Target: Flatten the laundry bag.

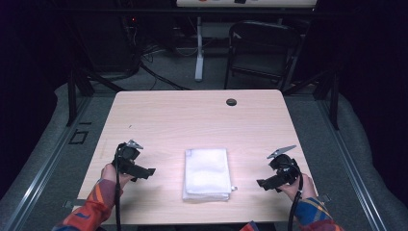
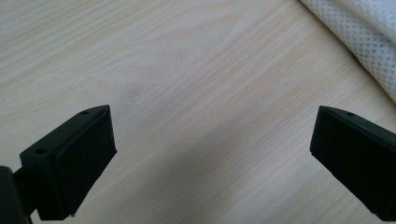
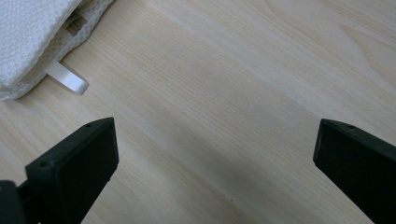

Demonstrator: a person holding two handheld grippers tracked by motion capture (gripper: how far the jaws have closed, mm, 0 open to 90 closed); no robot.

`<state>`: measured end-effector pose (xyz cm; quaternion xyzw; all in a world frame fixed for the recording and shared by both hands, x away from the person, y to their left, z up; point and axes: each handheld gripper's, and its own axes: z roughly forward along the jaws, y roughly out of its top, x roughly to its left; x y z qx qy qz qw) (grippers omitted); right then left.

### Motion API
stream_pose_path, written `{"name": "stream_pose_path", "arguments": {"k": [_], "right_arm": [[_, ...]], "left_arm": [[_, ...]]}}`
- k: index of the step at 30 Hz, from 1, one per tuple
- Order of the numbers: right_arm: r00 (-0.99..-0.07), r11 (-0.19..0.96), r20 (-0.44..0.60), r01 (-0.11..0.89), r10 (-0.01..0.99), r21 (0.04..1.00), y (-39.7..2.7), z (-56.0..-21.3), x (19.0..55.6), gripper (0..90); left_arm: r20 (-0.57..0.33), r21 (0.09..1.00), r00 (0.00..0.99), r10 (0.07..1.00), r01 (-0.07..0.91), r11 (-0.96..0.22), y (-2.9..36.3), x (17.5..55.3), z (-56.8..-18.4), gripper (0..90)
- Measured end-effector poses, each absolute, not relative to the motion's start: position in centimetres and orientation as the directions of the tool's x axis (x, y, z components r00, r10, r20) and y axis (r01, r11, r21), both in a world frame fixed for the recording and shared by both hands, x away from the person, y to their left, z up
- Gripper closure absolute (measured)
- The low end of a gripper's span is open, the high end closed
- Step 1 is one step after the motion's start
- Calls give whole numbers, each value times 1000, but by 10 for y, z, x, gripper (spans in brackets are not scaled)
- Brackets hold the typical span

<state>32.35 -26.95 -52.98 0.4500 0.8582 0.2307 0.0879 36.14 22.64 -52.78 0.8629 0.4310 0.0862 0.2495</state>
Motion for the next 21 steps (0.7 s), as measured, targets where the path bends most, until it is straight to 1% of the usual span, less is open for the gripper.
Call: {"name": "stream_pose_path", "arguments": {"k": [4,5,6,10,13,14,15,17,21], "right_arm": [[-581,489,60,733,812,472,-270,-530,324,0],[-563,463,61,732,824,500,-268,-532,323,0],[-589,502,51,729,807,464,-269,-529,324,0],[-588,497,71,736,805,459,-267,-531,324,0],[-591,502,65,734,804,457,-267,-531,324,0],[-593,499,80,736,801,458,-267,-531,324,0],[-595,509,64,734,801,448,-267,-531,325,0],[-597,509,72,735,799,449,-267,-532,325,0],[-595,503,80,738,800,450,-265,-531,324,0]], "left_arm": [[-72,506,628,775,693,-514,225,361,-527,0],[-78,504,631,772,693,-515,225,361,-527,0],[-77,506,633,770,690,-518,224,360,-526,0],[-88,517,648,757,679,-521,221,358,-523,0],[-107,534,660,744,669,-517,217,356,-518,0],[-114,539,671,733,662,-522,215,355,-518,0],[-112,540,678,727,656,-528,212,354,-517,0],[-100,542,701,707,634,-552,202,350,-515,0],[-116,545,728,676,615,-569,193,349,-513,0]]}}
